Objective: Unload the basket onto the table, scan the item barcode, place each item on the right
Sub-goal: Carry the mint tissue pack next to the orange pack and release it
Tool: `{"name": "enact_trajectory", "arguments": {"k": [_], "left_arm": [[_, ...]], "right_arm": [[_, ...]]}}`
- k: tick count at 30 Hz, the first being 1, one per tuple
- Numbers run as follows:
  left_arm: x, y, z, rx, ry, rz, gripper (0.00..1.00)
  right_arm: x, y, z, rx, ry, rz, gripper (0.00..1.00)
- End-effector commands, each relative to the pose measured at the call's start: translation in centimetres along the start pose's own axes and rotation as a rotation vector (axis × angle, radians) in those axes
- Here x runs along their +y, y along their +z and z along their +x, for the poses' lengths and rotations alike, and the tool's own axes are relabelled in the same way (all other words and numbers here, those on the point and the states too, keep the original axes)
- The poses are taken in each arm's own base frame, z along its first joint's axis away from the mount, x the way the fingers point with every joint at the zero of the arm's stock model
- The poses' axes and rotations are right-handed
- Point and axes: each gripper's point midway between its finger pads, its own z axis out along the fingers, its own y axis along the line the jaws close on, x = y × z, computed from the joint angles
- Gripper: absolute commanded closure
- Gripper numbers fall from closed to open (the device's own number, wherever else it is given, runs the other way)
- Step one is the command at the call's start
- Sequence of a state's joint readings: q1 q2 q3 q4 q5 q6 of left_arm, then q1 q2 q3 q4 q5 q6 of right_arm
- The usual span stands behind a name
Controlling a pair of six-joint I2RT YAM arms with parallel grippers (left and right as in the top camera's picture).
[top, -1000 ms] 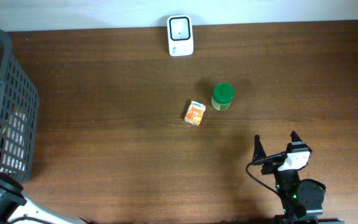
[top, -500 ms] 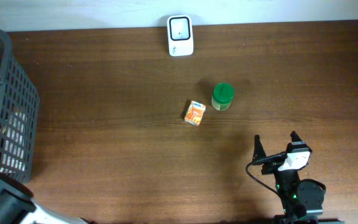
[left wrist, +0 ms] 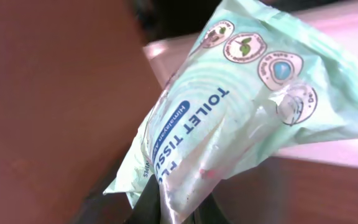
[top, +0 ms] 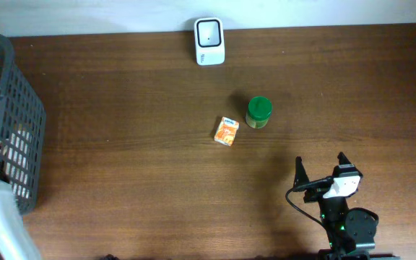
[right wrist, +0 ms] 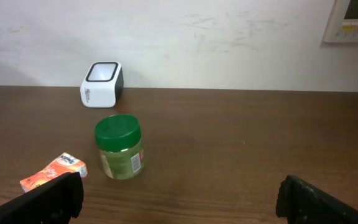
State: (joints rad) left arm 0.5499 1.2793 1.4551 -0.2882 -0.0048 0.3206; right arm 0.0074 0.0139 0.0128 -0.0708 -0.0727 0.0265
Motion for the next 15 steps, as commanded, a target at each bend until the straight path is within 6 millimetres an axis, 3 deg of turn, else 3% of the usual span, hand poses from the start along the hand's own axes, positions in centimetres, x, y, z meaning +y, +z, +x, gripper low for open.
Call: {"name": "enact_trajectory", "arguments": {"k": [1,5,8,12,15], "left_arm": [[-5.6,-3.3,-2.9,-0.049,-0.101,0.157,1.0],[-14.2,-4.9,-1.6,0.046,-0.086,0.387,1.0],[-20.9,-6.2,1.2,0.164,-0.017,0.553,1.0],[-26.2,-7.0,4.8,0.297,0.062,0.675,1.0],[-28.8,-7.0,7.1,0.377,0.094,0.719,1.0]], "right_arm": [[0.0,0.0,0.2,0.002,0.004,-0.001,0.02],[0.0,0.0,0.2,0.002,0.004,-0.001,0.02],[0.0,0.0,0.2,0.002,0.004,-0.001,0.02],[0.0,0.0,0.2,0.002,0.004,-0.001,0.01],[0.0,0.0,0.2,0.002,0.004,-0.001,0.02]]}}
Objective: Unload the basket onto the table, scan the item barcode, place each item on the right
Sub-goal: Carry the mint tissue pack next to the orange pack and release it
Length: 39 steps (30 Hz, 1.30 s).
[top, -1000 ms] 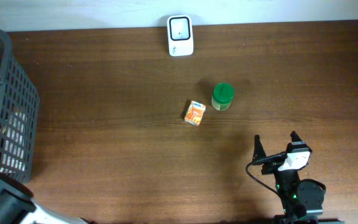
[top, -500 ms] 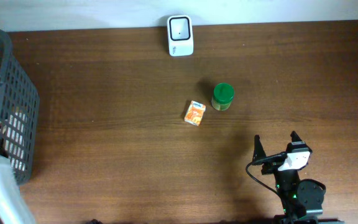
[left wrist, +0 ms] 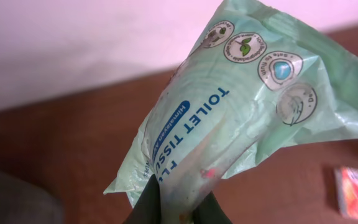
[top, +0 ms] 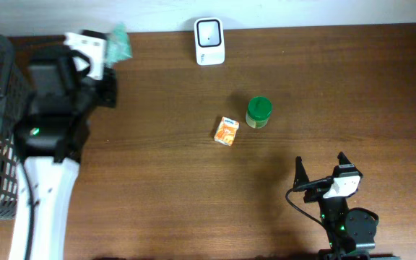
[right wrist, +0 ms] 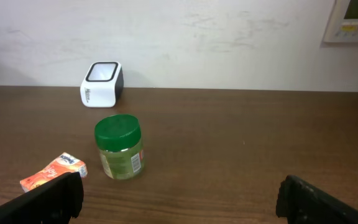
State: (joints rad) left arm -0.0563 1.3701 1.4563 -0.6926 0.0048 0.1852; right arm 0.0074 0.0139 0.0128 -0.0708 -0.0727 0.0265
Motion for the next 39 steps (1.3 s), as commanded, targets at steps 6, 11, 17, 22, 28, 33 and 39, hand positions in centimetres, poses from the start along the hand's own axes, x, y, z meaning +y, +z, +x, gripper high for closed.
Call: {"name": "enact_trajectory", "arguments": {"k": [6,11,17,22,28,33,39], "left_arm": [[-5.2,5.8,5.1,0.236,-0.055,0.11,1.0],[-10.1,8.5,8.4,0.362,-0.005,0.231,1.0],[-14.7,11.5,12.3,0.485,0.066,0.295,1.0],[-16.8,13.5,14.8,0.548,0.092,0.317,1.0],[-17.4,14.9,15.7,0.562,0.073,0.315,1.0],[-17.8,15.2,16.2,0.571,0.076,0.325,1.0],[-20.2,15.7,17.9,0.614,0.082,0.397,1.0]], "right_arm": [[0.0,0.0,0.2,0.002,0.004,-0.001,0.02],[0.0,0.0,0.2,0.002,0.004,-0.001,0.02],[0.0,0.0,0.2,0.002,0.004,-0.001,0.02],[0.0,0.0,0.2,0.002,0.004,-0.001,0.02],[0.0,0.0,0.2,0.002,0.004,-0.001,0.02],[0.0,0.0,0.2,0.002,0.004,-0.001,0.02],[0.0,0.0,0.2,0.002,0.004,-0.001,0.02]]}}
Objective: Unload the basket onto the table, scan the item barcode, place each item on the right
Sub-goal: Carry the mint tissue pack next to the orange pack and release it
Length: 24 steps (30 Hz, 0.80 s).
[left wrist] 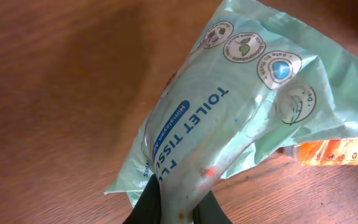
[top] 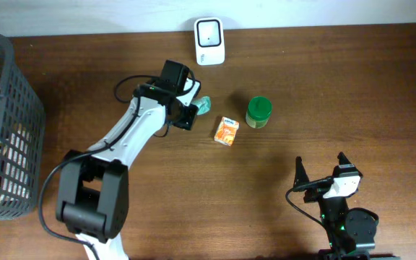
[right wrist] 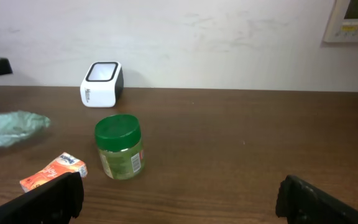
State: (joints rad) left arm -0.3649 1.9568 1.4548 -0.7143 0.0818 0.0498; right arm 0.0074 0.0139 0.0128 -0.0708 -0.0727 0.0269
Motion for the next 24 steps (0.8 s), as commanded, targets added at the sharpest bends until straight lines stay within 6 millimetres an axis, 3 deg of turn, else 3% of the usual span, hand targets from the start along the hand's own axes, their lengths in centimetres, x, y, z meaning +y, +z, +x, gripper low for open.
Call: {"name": "enact_trajectory", "arguments": {"k": [1,3,4,5,6,7,8,13,16,21,23,24], "left_arm": [[-2.0,1.6,0.7,0.036,0.008,0.063,1.0],[-2.4,2.0,0.9,0.045,0.016,0.067,1.0],[-2.6,2.2,1.0,0.05,0.02,0.068,0.94],[-2.7,2.3,1.0,0.05,0.022,0.069,0.77],[-2.7,2.3,1.0,0.052,0.022,0.07,0.51],[-2.8,2.3,1.0,0.052,0.024,0.071,0.06],[-2.9,2.4,1.0,0.051,0.026,0.074,0.01],[-4.1,1.5,-0.4,0.007,0.029,0.141,0.01],[-4.1,-0.7,-2.8,-0.069,0.038,0.138,0.01],[-3.4,-7.0,-7.4,-0.242,0.041,0.124,0.01],[-2.3,-9.9,-8.3,-0.288,0.026,0.109,0.01],[-1.0,-12.4,-8.7,-0.314,0.002,0.092,0.01]], "right_arm": [[0.0,0.0,0.2,0.002,0.004,-0.001,0.02],[0.0,0.0,0.2,0.002,0.004,-0.001,0.02],[0.0,0.0,0.2,0.002,0.004,-0.001,0.02],[0.0,0.0,0.2,0.002,0.004,-0.001,0.02],[0.0,0.0,0.2,0.002,0.004,-0.001,0.02],[0.0,0.0,0.2,0.002,0.004,-0.001,0.02],[0.0,0.0,0.2,0.002,0.004,-0.001,0.02],[0.0,0.0,0.2,0.002,0.004,-0.001,0.02],[0.0,0.0,0.2,0.002,0.004,-0.001,0.02],[0.0,0.0,0.2,0.002,0.004,-0.001,0.02],[0.0,0.0,0.2,0.002,0.004,-0.001,0.02],[0.0,0.0,0.2,0.002,0.004,-0.001,0.02]]}}
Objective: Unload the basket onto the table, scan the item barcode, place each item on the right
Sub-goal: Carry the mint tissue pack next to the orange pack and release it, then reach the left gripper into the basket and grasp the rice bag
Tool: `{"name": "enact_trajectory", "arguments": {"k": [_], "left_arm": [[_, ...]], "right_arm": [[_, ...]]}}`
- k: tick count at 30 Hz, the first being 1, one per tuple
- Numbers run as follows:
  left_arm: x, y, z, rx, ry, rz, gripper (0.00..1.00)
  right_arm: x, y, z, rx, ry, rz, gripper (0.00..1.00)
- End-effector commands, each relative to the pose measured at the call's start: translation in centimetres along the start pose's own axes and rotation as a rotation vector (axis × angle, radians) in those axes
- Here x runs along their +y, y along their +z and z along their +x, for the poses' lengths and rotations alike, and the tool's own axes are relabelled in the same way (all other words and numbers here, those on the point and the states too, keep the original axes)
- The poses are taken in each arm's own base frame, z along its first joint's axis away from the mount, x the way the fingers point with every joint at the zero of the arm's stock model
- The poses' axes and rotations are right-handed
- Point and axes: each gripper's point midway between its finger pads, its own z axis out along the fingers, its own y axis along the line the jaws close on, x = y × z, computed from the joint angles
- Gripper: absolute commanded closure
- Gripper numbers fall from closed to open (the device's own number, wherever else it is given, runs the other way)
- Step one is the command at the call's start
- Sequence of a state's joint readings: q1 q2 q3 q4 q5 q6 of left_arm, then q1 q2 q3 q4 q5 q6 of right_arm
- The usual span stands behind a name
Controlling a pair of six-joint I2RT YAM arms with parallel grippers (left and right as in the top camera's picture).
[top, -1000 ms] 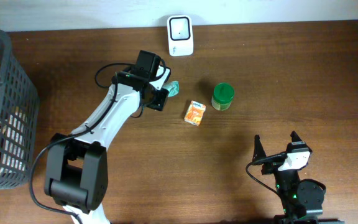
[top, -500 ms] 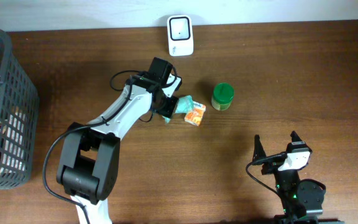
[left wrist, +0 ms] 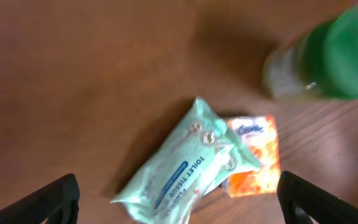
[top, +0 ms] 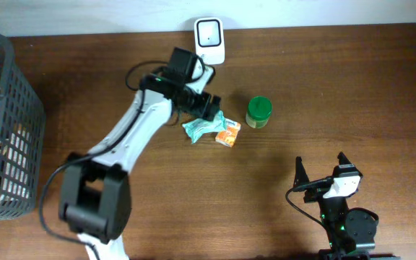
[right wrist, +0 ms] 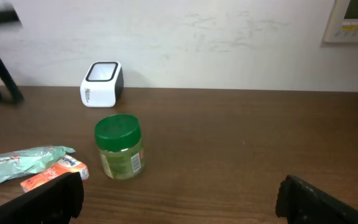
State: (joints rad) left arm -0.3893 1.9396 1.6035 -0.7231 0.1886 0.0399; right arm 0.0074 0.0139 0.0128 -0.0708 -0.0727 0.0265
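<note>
A pale green toilet tissue pack point(top: 203, 128) lies on the table, its right end resting against a small orange box point(top: 229, 133). My left gripper point(top: 209, 107) hovers just above it, open and holding nothing. In the left wrist view the pack point(left wrist: 182, 167) and the orange box point(left wrist: 254, 155) lie between the spread fingertips point(left wrist: 51, 200). A white scanner point(top: 209, 32) stands at the back edge. My right gripper point(top: 322, 172) stays open near the front right, also holding nothing.
A green-lidded jar point(top: 258, 112) stands right of the orange box, close to the left gripper. A dark mesh basket point(top: 6, 123) fills the far left. The right wrist view shows the jar point(right wrist: 119, 147), the scanner point(right wrist: 102, 84) and a white wall behind.
The left gripper was shut on the tissue pack, holding it left of the orange box. Now the pack lies on the table against that box, and the gripper is open above it.
The left gripper held the tissue pack at the far left by the basket. It then held it over the table's back left, then near the orange box. Now the pack lies released beside the box. The right arm has not moved.
</note>
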Motion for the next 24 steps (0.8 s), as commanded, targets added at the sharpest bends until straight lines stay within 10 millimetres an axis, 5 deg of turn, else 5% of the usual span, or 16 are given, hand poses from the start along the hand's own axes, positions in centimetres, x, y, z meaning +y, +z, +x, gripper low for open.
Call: {"name": "enact_trajectory", "arguments": {"k": [1,6,8,12,17,24], "left_arm": [[2.2,-9.5,-4.8,-0.173,-0.037,-0.037,0.01],[8.4,-19.5,-6.7,-0.288,-0.147,-0.15,0.01],[11.8,-25.3,-6.9,-0.371,-0.208,-0.228,0.01],[18.4,-35.3,-5.4,-0.538,-0.376,-0.4,0.01],[26.7,-43.1,1.5,-0.664,-0.798,-0.651,0.01],[32.1,-47.4,11.2,-0.632,-1.103,-0.872,0.01]], "right_arm": [[0.0,0.0,0.2,0.002,0.004,-0.001,0.02],[0.0,0.0,0.2,0.002,0.004,-0.001,0.02],[0.0,0.0,0.2,0.002,0.004,-0.001,0.02],[0.0,0.0,0.2,0.002,0.004,-0.001,0.02],[0.0,0.0,0.2,0.002,0.004,-0.001,0.02],[0.0,0.0,0.2,0.002,0.004,-0.001,0.02]]}}
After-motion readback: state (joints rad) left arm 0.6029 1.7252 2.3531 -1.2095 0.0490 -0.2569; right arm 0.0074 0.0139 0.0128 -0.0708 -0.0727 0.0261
